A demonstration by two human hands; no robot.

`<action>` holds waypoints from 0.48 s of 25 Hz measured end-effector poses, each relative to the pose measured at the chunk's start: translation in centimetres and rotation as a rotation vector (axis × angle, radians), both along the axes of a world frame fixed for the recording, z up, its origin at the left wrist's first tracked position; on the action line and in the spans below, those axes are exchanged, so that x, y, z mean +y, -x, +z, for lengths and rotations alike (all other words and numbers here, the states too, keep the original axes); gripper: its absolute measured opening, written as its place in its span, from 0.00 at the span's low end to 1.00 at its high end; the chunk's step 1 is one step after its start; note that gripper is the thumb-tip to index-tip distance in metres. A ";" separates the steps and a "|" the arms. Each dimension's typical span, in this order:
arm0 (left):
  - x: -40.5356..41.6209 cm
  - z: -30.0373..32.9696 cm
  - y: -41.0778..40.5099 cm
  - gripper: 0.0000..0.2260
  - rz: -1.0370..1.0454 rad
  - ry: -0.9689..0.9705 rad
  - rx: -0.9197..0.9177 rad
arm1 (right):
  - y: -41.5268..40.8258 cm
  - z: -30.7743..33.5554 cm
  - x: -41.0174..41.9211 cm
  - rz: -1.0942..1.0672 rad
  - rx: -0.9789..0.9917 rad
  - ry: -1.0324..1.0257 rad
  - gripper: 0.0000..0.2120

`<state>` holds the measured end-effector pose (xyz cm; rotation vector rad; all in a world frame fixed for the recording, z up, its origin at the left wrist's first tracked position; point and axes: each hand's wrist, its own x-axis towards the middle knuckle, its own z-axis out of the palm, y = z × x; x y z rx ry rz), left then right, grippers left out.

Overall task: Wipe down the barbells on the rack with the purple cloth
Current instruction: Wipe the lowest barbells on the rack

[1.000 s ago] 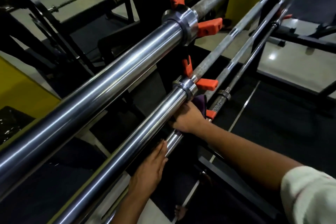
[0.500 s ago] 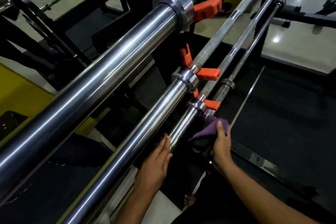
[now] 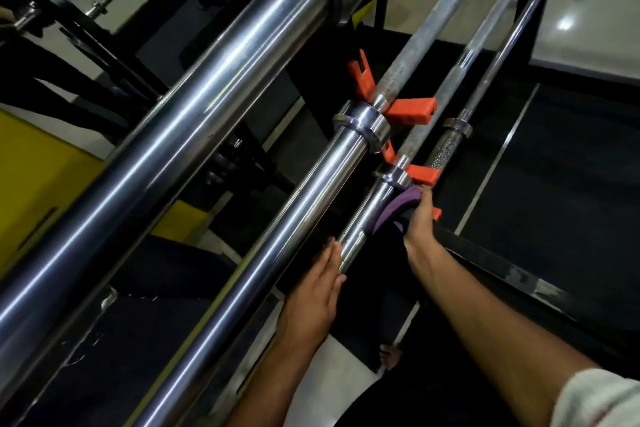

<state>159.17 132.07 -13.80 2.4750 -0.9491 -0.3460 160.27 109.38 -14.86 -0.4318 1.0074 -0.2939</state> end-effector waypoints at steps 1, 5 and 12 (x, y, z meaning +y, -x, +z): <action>0.0 -0.1 0.0 0.25 0.000 -0.004 -0.002 | 0.7 -0.1 0.0 0.075 -0.016 0.028 0.18; 0.0 -0.1 0.1 0.25 0.018 -0.019 0.005 | 6.1 0.9 -1.0 0.279 0.027 0.476 0.10; 0.4 0.6 0.0 0.24 0.002 0.055 0.018 | 4.5 1.5 0.0 0.814 -0.097 1.827 0.27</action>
